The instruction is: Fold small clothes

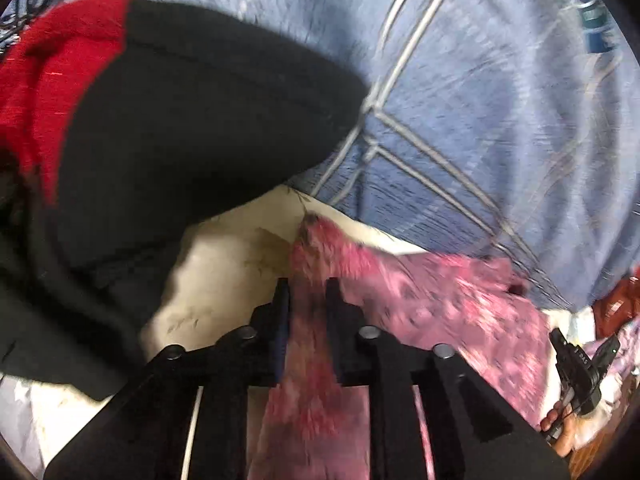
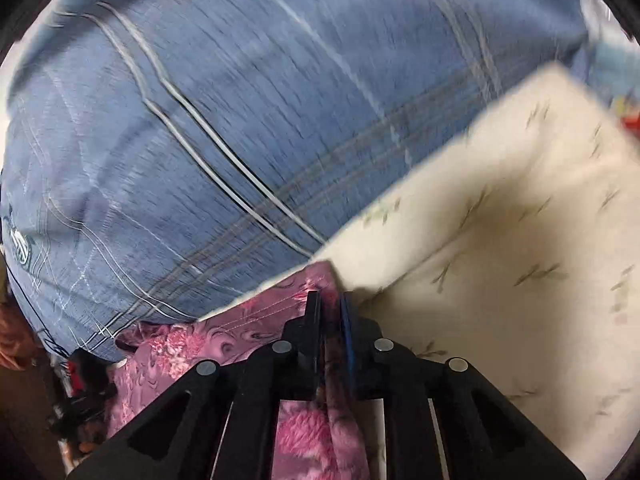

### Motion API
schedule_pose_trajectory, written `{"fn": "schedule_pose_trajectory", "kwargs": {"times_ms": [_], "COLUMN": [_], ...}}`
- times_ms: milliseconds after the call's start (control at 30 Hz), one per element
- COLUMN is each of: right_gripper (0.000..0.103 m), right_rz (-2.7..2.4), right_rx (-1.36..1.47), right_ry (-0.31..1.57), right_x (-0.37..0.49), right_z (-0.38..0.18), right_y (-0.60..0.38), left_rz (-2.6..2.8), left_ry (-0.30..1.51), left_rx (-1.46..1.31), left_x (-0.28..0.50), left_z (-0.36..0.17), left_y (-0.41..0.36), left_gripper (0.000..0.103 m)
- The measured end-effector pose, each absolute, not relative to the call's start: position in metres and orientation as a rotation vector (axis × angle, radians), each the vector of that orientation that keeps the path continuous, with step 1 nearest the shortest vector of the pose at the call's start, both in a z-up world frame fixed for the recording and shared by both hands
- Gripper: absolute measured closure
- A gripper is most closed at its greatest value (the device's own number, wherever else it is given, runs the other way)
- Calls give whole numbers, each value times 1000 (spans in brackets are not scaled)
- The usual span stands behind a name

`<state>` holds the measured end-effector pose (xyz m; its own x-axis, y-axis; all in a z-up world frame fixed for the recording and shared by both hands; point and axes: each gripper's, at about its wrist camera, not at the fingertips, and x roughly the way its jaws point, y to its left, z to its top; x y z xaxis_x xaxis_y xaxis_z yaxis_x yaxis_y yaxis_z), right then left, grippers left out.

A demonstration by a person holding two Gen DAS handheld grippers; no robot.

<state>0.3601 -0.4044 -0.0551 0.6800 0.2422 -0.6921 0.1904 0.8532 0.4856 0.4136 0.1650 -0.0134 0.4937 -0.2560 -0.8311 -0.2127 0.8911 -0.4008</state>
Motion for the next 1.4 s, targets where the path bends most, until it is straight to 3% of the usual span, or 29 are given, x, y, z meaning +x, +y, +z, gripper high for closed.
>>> {"fn": "schedule_pose_trajectory", "kwargs": {"times_ms": [100,167,200,333,467,633,733,967,1233,1367,1400], "right_gripper": [89,84,75,73,76,65,54,54,41,45,56], "right_rz": [155,228,243,228,129,191,304,592,676,592,580], "right_rx": [554,540,533,496,428,385,276,-41,-475,-602,-599], "right_ry": [760,739,741,828,867,841,856,913,806,707,702], "right_x": [323,289,272,225,207,188,177,161,134,134,137], "right_z": [-23,-12,-12,-43,-51,-10,-5,-28,-56,-65,-65], "right_y": [-393,-383,-380,-370,-365,-328,-270,-104,17,36,35], "left_rz": [-39,5,5,35,92,112,132,243,200,148,119], "left_ry": [1036,1030,1022,1046,1081,1005,1009,1005,1030,1037,1049], "left_rx": [-497,-445,-437,-415,-261,-301,-385,-383,-465,-490,-501], "left_x": [376,343,327,274,273,271,272,263,267,272,276], "left_z": [7,15,16,1,-18,4,1,-11,-25,-27,-28], "left_y": [168,163,159,140,116,143,175,207,225,220,217], "left_gripper": [51,50,50,41,41,36,37,37,37,37,37]}}
